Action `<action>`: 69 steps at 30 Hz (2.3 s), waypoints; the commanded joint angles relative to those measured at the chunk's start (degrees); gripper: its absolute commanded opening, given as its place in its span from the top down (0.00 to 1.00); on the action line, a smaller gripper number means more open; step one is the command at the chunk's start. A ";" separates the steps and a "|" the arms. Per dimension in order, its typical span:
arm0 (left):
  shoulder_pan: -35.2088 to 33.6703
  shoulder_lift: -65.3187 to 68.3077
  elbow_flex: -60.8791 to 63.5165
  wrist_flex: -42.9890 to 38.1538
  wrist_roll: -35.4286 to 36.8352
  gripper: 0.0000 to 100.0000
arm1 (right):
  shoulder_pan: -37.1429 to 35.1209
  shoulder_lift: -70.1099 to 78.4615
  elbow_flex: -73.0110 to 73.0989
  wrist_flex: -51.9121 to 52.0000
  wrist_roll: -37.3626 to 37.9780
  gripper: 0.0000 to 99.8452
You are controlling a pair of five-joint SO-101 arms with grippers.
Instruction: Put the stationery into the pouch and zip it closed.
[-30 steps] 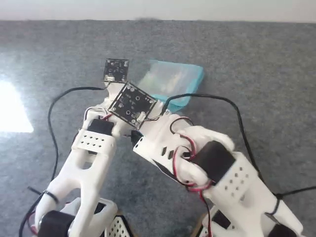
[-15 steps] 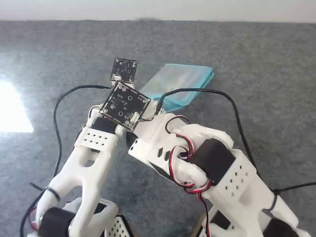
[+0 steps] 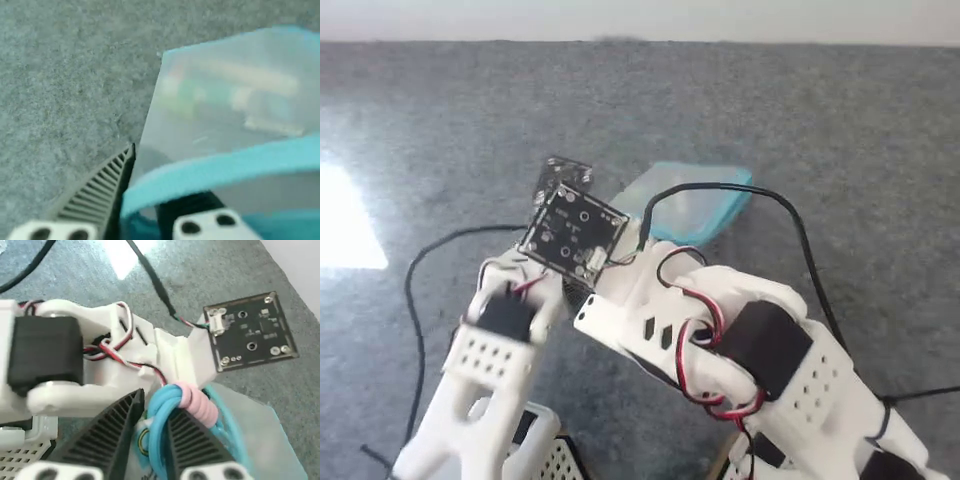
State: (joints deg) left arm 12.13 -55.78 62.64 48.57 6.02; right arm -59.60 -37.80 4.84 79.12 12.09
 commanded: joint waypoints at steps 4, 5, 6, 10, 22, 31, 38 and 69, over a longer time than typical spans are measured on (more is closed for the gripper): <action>0.62 -11.69 1.19 0.35 0.00 0.99 | -1.89 -1.10 -3.78 0.04 0.35 0.99; 0.70 -11.69 1.27 0.26 0.00 0.99 | -2.15 -0.92 -2.99 -0.92 0.35 0.99; 0.88 -11.60 1.54 0.09 0.00 0.99 | -2.24 -1.01 -2.11 -2.15 0.35 0.99; 0.97 -11.60 2.86 -1.58 -0.09 0.99 | -2.24 -1.01 -1.32 -3.30 0.79 0.99; 1.58 6.59 1.01 -9.23 0.00 0.99 | -16.57 -5.58 -7.65 0.84 5.89 0.99; 5.98 17.23 -0.57 -12.84 -0.44 0.99 | -14.64 -0.92 -8.70 1.10 6.07 0.98; 3.87 17.76 -1.10 -12.92 -0.44 0.99 | -15.52 -3.65 -17.76 10.42 6.59 0.63; -6.95 17.76 -11.30 -1.49 -0.44 0.99 | 20.88 -26.33 54.15 -18.15 20.40 0.58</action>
State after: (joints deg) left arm 5.63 -38.11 54.37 46.81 5.67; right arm -39.30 -64.09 59.69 63.56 31.87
